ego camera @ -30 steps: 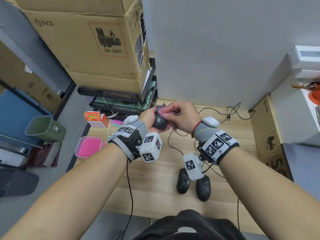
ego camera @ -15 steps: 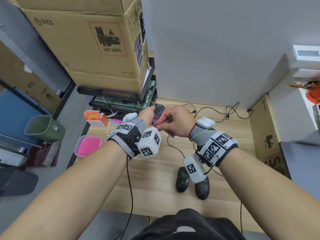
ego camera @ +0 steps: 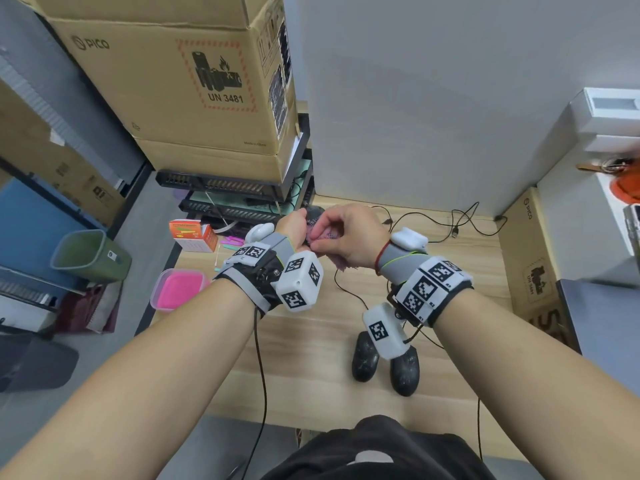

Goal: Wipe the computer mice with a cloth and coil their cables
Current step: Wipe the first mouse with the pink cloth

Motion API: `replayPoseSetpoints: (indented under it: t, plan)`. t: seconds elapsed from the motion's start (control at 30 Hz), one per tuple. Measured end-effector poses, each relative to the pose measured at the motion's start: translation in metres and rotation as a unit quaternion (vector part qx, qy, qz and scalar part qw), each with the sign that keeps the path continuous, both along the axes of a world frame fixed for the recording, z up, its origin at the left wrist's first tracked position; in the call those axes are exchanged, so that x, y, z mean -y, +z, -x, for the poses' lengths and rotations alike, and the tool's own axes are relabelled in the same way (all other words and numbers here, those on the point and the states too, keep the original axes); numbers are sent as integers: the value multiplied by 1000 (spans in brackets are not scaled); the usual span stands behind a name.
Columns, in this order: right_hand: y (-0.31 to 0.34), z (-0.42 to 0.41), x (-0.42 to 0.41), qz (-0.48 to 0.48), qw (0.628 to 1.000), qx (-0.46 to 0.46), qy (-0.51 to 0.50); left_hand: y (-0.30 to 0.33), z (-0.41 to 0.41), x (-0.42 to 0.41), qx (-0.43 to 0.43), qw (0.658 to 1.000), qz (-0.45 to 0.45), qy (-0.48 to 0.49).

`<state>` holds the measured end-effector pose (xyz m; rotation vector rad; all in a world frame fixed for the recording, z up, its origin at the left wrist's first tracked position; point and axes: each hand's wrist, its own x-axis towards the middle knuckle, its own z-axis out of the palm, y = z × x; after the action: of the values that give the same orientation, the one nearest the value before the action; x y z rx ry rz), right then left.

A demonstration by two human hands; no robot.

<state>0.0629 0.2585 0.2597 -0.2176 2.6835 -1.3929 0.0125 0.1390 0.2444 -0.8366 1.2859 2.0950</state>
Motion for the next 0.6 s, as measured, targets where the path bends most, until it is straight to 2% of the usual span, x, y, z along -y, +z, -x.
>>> replayPoseSetpoints:
  t: [0.23,0.3,0.37,0.47,0.6]
  plan:
    - [-2,12,-19,79,987,9,-140,7,-7,1,7,998,-46,-52]
    - [-4,10,-17,66,990,1,-126,7,-8,-1,-1,998,-36,-42]
    - [-4,5,-8,59,996,-5,-69,5,-3,-1,-7,999,-25,-24]
    - [-2,5,-1,-2,999,-34,-15,4,4,1,-18,1000,-12,-9]
    - [-3,13,-13,80,994,-8,-73,9,3,2,0,999,-23,-43]
